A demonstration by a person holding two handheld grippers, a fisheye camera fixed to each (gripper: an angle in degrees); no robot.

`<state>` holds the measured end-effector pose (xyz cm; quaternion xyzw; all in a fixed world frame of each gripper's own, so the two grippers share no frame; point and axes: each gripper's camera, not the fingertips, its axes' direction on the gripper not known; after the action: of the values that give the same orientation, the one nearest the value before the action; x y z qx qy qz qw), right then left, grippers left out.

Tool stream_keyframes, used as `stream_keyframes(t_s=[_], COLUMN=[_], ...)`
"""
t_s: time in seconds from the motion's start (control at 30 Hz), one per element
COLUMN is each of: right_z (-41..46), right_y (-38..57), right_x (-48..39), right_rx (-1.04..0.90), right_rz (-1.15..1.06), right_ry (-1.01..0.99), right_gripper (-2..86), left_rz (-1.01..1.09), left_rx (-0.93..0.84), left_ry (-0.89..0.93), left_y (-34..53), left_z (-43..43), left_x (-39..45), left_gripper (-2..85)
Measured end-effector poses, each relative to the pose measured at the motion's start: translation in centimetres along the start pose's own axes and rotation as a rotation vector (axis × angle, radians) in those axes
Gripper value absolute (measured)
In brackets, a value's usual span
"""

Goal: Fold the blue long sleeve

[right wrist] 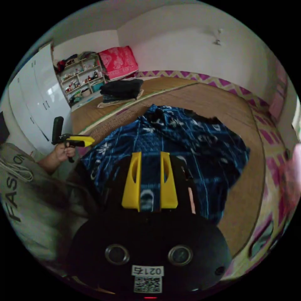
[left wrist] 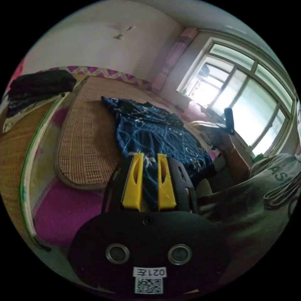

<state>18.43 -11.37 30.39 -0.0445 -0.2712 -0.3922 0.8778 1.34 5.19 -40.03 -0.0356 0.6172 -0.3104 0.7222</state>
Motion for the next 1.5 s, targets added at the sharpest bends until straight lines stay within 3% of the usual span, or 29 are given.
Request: stream_keyframes(t_s=[0.23,0.47,0.67,0.77,0.87,0.97,1.07,1.13,1.23,1.5], right_z=[-10.4,-13.3,-13.9,-14.0,-15.3,-17.4,-20.1,-22.5,-26.0,-30.3], right_y=[18.6,25.5,27.2,27.3,28.0,29.6,31.2,30.9,27.1,8.3], right_x=[6.3,10.0,13.3,15.0,17.7,20.5,22.4,23.4,24.4,32.8], right_rx=[0.077,0.091,0.071,0.067,0.086,0.139,0.225,0.311,0.346,0.342], right_rz=[0.432,0.565,0.616,0.638,0.687,0.731,0.721,0.676,0.547,0.313], right_ry=[0.047,0.0,-0.221,-0.267,-0.313,-0.467,-0.65,-0.763,-0.779,-0.635], right_gripper=[10.6,11.4,11.6,7.4,2.5,0.4,-0.3,-0.6,-0.7,-0.6], left_rz=[-0.081,-0.19,-0.225,-0.216,-0.249,-0.265,-0.154,-0.095,-0.028,0.102], left_rx=[0.017,0.072,-0.119,-0.091,-0.045,-0.023,0.006,0.039,0.076,0.034], left_ry=[0.043,-0.013,0.071,0.133,0.211,0.294,0.316,0.34,0.327,0.199], left_y=[6.6,10.3,11.4,10.9,10.2,10.1,9.2,6.9,2.1,-17.3], left_z=[-3.3,-6.1,-3.6,-2.6,-2.0,-2.0,-3.4,-4.5,-5.5,-1.1], left_x=[-2.0,-4.5,-6.2,-7.2,-9.0,-10.5,-9.8,-9.3,-8.9,-11.4], left_gripper=[11.2,10.2,12.4,11.8,3.5,-0.4,-0.8,-0.9,-0.9,-0.9])
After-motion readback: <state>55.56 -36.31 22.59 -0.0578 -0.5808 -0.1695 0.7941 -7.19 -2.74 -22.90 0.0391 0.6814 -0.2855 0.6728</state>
